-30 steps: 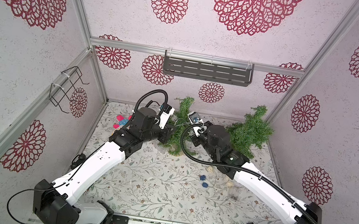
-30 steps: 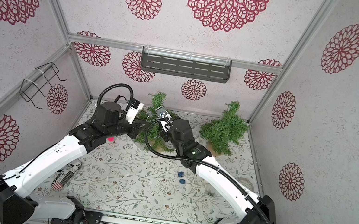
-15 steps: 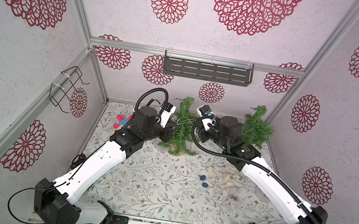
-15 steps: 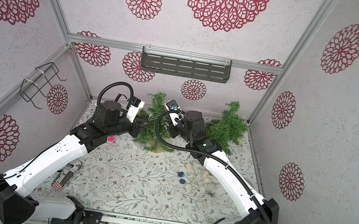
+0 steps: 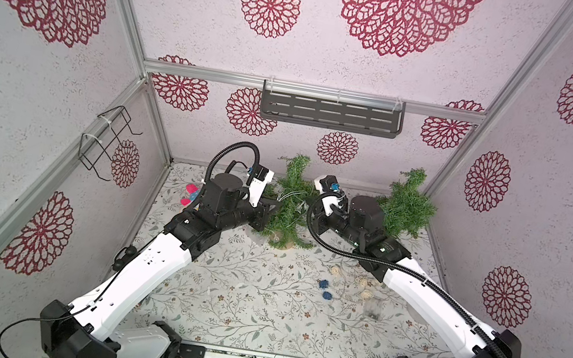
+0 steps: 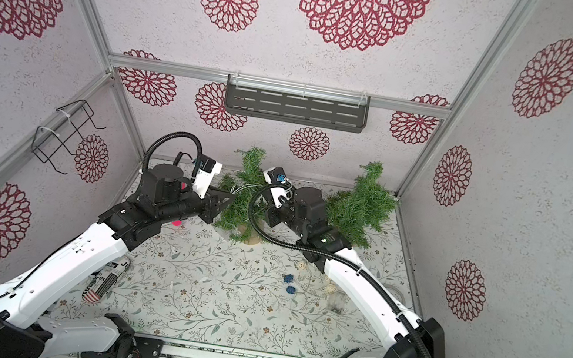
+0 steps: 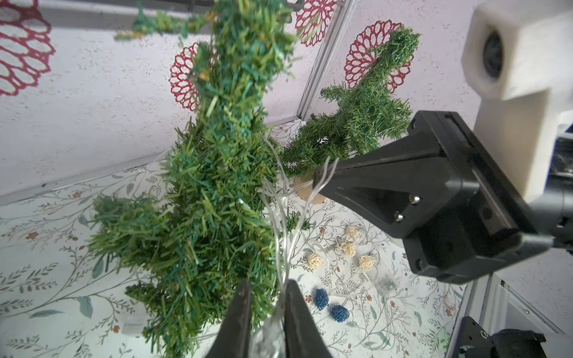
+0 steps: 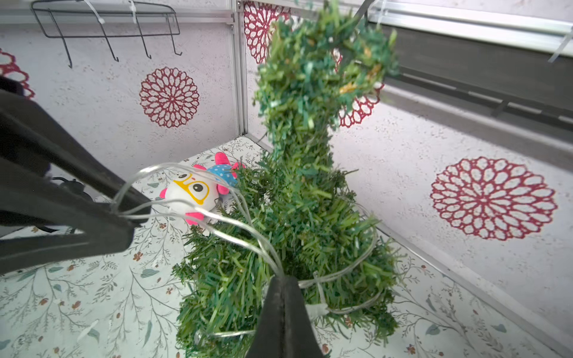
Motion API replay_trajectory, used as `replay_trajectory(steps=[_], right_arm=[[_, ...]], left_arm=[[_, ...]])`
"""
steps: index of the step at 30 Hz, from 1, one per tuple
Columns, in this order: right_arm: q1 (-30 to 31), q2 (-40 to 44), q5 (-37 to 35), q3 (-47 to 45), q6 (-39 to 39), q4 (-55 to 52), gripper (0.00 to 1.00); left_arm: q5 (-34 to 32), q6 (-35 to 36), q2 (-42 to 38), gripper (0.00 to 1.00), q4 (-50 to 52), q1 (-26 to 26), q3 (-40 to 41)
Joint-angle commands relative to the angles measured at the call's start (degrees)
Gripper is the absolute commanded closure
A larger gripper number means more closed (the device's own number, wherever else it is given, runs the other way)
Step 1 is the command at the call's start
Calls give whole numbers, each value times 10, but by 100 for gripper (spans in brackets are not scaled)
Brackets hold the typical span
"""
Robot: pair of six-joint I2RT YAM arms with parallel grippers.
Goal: Wrap string light around the christmas tree
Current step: Wrap the light string around the Christmas tree.
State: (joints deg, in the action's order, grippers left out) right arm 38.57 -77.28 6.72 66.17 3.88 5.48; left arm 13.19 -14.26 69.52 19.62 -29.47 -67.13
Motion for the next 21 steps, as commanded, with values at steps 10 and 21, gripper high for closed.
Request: replay_trajectory(steps=[10, 21], right_arm=[[5, 29, -17, -44, -47, 143, 100], [11, 47, 94, -94, -119, 265, 100]], left_arm=[[43, -55, -3, 84, -39, -1, 51], [9, -58, -34, 69, -11, -10, 97]])
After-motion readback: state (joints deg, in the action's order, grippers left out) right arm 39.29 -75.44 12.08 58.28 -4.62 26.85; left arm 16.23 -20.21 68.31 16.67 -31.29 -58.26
